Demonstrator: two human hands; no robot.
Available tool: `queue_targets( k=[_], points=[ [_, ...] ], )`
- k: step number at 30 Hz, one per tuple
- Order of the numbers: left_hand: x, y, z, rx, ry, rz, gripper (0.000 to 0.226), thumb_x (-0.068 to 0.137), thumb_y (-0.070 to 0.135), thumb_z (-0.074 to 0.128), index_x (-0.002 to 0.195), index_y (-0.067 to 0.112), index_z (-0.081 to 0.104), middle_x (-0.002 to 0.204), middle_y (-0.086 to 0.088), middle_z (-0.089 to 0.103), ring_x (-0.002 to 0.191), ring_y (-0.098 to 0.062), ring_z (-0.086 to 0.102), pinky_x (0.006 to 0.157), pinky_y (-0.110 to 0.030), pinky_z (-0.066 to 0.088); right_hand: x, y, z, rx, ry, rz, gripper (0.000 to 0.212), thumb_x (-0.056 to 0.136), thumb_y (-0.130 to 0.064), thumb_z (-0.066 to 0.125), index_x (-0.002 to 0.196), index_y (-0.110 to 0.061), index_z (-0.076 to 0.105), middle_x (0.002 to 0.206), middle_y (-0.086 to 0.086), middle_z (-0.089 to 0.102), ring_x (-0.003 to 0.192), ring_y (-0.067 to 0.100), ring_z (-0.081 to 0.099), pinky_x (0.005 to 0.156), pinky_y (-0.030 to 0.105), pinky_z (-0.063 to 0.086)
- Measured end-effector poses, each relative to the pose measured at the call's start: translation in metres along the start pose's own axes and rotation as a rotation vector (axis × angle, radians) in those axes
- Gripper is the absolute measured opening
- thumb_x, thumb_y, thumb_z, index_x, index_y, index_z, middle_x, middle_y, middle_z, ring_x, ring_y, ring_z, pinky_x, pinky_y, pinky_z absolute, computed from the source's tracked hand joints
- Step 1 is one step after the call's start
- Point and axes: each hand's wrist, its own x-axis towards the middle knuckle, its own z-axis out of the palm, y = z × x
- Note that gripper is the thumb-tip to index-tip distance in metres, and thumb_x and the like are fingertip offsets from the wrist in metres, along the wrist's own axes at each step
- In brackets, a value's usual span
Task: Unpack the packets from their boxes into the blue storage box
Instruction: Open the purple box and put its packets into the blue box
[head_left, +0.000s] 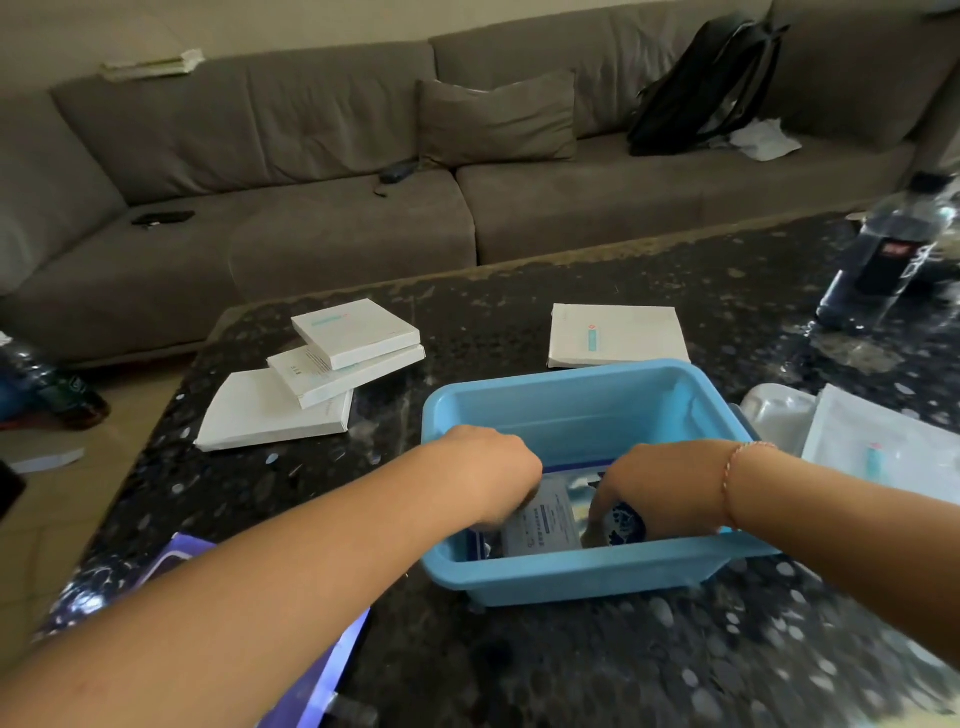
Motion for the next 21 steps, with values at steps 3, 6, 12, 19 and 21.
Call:
queue_targets(
  k=[3,6,12,19,21],
  points=[
    [0.003,-0.001,-0.002,-0.005,-0.03,0.018,0.036,0.086,0.021,0.07,0.122,0.027,0.065,0.112,-0.001,0.064,0.094,-0.024,0.061,0.073,-0.037,0.054,0.002,0.002,-0.001,-0.035,-0.031,-0.036,0.049,0.094,-0.025,0.058,0.139,-0.042,0.048,0.139,-0.006,0.053,0.125,0.022,0.05,0.108,0.04,0.042],
    [0.005,0.0,-0.003,0.003,-0.076,0.038,0.039,0.083,0.031,0.075,0.121,0.027,0.064,0.11,0.0,0.064,0.093,-0.024,0.061,0.071,-0.036,0.053,0.003,0.003,-0.003,-0.044,-0.05,-0.043,0.053,0.093,-0.022,0.06,0.141,-0.042,0.046,0.141,-0.007,0.051,0.126,0.021,0.049,0.108,0.04,0.042],
    [-0.033,-0.02,-0.006,-0.282,0.384,0.141,0.033,0.091,0.038,0.064,0.122,0.029,0.06,0.113,0.005,0.063,0.098,-0.015,0.061,0.082,-0.036,0.052,-0.021,-0.002,-0.026,0.153,0.233,0.039,0.044,0.09,-0.041,0.063,0.133,-0.043,0.052,0.128,-0.014,0.058,0.114,0.011,0.056,0.103,0.031,0.043],
    [-0.152,-0.045,0.099,-0.644,0.978,0.034,0.03,0.085,0.046,0.07,0.086,0.018,0.06,0.082,0.008,0.055,0.074,-0.012,0.053,0.063,-0.036,0.048,-0.075,-0.081,-0.02,0.649,1.286,-0.2,0.009,0.087,-0.043,0.065,0.088,-0.034,0.069,0.073,-0.014,0.068,0.066,0.003,0.065,0.058,0.018,0.049],
    [-0.172,-0.041,0.135,-0.556,0.817,0.01,0.048,0.073,0.065,0.073,0.093,0.027,0.052,0.095,0.013,0.052,0.084,-0.009,0.051,0.069,-0.034,0.05,-0.077,-0.113,-0.007,0.694,1.296,-0.31,0.01,0.088,-0.039,0.064,0.086,-0.031,0.07,0.076,-0.014,0.067,0.055,0.007,0.062,0.051,0.02,0.047]
  ],
)
